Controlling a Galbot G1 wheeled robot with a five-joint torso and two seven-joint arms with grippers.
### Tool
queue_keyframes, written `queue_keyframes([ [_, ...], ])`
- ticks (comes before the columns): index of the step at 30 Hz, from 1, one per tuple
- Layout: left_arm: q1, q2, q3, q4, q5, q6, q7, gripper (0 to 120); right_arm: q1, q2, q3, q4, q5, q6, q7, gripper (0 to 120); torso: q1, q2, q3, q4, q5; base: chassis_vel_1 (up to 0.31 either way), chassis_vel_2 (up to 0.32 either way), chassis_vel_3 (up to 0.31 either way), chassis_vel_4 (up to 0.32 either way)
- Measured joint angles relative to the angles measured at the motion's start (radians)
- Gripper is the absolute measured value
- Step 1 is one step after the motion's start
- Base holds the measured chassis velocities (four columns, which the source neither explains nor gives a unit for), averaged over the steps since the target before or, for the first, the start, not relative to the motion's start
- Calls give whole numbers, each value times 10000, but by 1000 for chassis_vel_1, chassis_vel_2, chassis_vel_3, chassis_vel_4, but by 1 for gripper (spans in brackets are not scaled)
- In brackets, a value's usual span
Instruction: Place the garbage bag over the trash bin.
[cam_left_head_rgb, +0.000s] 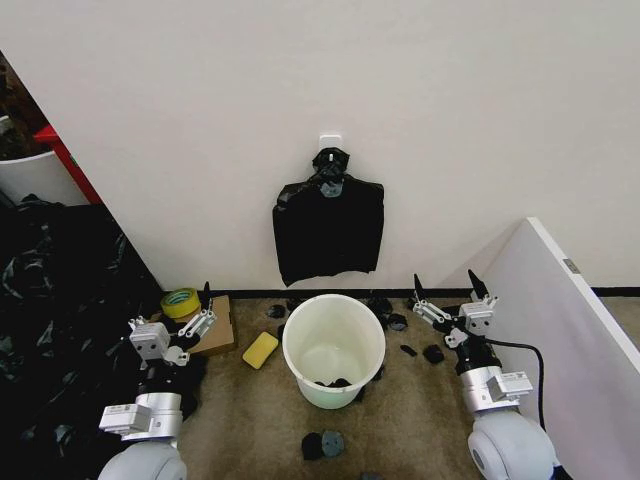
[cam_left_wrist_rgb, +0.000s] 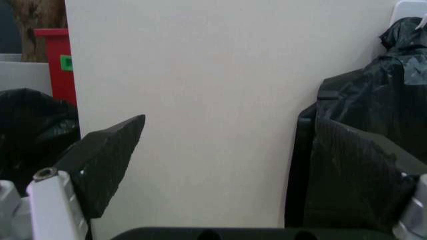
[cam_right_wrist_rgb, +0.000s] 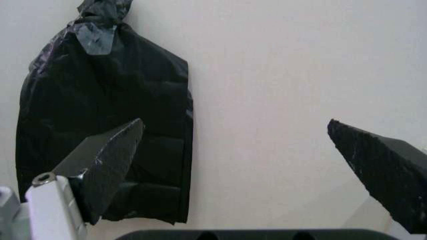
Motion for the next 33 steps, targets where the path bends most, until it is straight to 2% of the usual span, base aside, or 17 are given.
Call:
queue_keyframes([
  [3, -16, -288, -50, -148, -166, 37, -9, 100, -132, 184, 30, 28, -61, 177, -1, 100, 1, -1, 1, 3, -2, 0, 0, 0, 0],
  [4, -70, -905, -172, -493, -514, 115, -56, 100, -476, 610, 98, 144, -228, 599, -7, 100, 0, 0, 0, 2, 1, 0, 0, 0, 0],
  [6, -51, -1320, -215, -683, -536, 65, 131, 100, -982, 1247, 214, 335, -494, 1248, -19, 100, 0, 0, -1, -2, 4, 0, 0, 0, 0],
  [8, -13, -1437, -213, -715, -347, -57, 354, 100, -1223, 1550, 268, 418, -616, 1554, -26, 100, 0, 0, 0, 1, -1, 0, 0, 0, 0],
  [10, 17, -1573, -205, -719, 106, -266, 672, 100, -1919, 2432, 419, 671, -980, 2448, -48, 100, 0, 0, -1, -1, -1, 0, 0, 0, 0],
  [12, 33, -1623, -165, -693, 327, -320, 804, 100, -2255, 2890, 673, 771, -1039, 2817, -313, 100, -1, 1, -1, -9, -3, 0, 0, 0, 0],
  [15, 104, -1651, -149, -594, 706, -469, 1040, 100, -2067, 2840, 908, 772, -895, 2824, -478, 100, -1, 0, -1, -5, 0, 0, 0, 0, 0],
  [18, 273, -1661, -70, -472, 1394, -605, 1185, 100, -1518, 2369, 920, 797, -688, 2491, -583, 100, 0, 0, 0, 5, 1, 0, 0, 0, 0],
  [20, 364, -1609, 51, -428, 2211, -354, 712, 100, -1219, 2011, 793, 980, -782, 1939, -351, 100, 0, 1, -1, 3, 0, 0, 0, 0, 0],
  [21, 364, -1609, 51, -428, 2211, -354, 712, 100, -1219, 2011, 793, 980, -782, 1939, -351, 100, 0, 1, -1, 3, 0, 0, 0, 0, 0],
  [24, 487, -1440, 181, -421, 2985, -5, -183, 100, -1033, 1494, 467, 1252, -937, 1235, 279, 100, 0, 0, 0, 2, 1, 0, 0, 0, 0],
  [26, 551, -1377, 203, -487, 2885, 145, -321, 100, -1023, 1339, 366, 1316, -1068, 993, 570, 100, 0, 0, 0, 2, 0, 0, 0, 0, 0],
  [28, 633, -1251, 227, -748, 2092, 533, -416, 100, -1037, 1081, 203, 1413, -1559, 328, 1313, 100, -1, 1, 0, 2, 1, 0, 0, 0, 0],
  [33, 449, -1239, -18, -964, 1550, 287, 36, 100, -1123, 1253, 262, 1574, -1195, -433, 965, 100, 0, 0, 0, -2, 0, 0, 0, 0, 0],
])
